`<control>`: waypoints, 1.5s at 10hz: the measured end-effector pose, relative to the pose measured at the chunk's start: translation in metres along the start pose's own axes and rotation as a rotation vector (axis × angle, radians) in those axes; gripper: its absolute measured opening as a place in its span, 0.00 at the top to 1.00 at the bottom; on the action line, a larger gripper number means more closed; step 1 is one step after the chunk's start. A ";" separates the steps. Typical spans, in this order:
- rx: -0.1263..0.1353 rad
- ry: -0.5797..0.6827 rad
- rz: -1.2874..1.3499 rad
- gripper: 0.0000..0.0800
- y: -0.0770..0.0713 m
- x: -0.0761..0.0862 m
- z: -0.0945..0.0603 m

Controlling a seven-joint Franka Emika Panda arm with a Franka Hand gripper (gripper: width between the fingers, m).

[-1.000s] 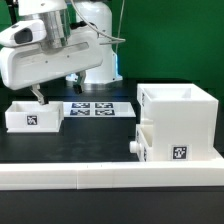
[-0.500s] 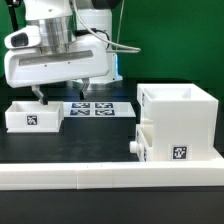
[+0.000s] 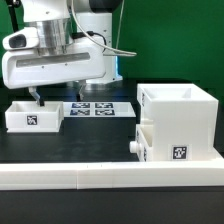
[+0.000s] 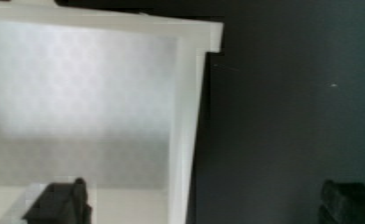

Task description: Assemble drawer

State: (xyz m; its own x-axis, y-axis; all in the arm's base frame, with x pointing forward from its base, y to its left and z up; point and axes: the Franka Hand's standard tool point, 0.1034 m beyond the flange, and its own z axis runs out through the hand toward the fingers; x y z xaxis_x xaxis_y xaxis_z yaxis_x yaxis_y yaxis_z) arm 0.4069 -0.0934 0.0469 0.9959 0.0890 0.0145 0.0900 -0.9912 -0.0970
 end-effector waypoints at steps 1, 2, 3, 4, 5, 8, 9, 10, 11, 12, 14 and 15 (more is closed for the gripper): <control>0.000 0.000 0.000 0.19 0.000 0.000 0.000; -0.004 0.002 0.022 0.19 -0.001 0.000 0.002; -0.011 -0.004 0.049 0.19 -0.005 -0.002 0.009; -0.015 -0.008 0.047 0.19 0.000 -0.007 0.020; -0.023 -0.001 0.054 0.19 0.003 -0.010 0.029; -0.034 0.013 0.042 0.19 0.005 -0.014 0.039; -0.041 0.022 0.040 0.19 0.005 -0.016 0.040; -0.049 0.035 0.035 0.19 0.003 -0.017 0.040; -0.053 0.041 0.032 0.31 0.002 -0.016 0.041; -0.053 0.042 0.032 0.49 0.002 -0.016 0.041; -0.053 0.042 0.031 0.66 0.002 -0.016 0.041; -0.053 0.042 0.031 0.88 0.002 -0.016 0.041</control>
Offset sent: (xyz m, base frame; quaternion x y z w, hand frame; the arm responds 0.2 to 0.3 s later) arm -0.0167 -0.0324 -0.0376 -0.0623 -0.0239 0.0171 0.9976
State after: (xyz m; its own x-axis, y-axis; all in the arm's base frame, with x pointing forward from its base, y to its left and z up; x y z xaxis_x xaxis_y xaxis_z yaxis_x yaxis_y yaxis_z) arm 0.3911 -0.0929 0.0054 0.9971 0.0547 0.0537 0.0571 -0.9974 -0.0448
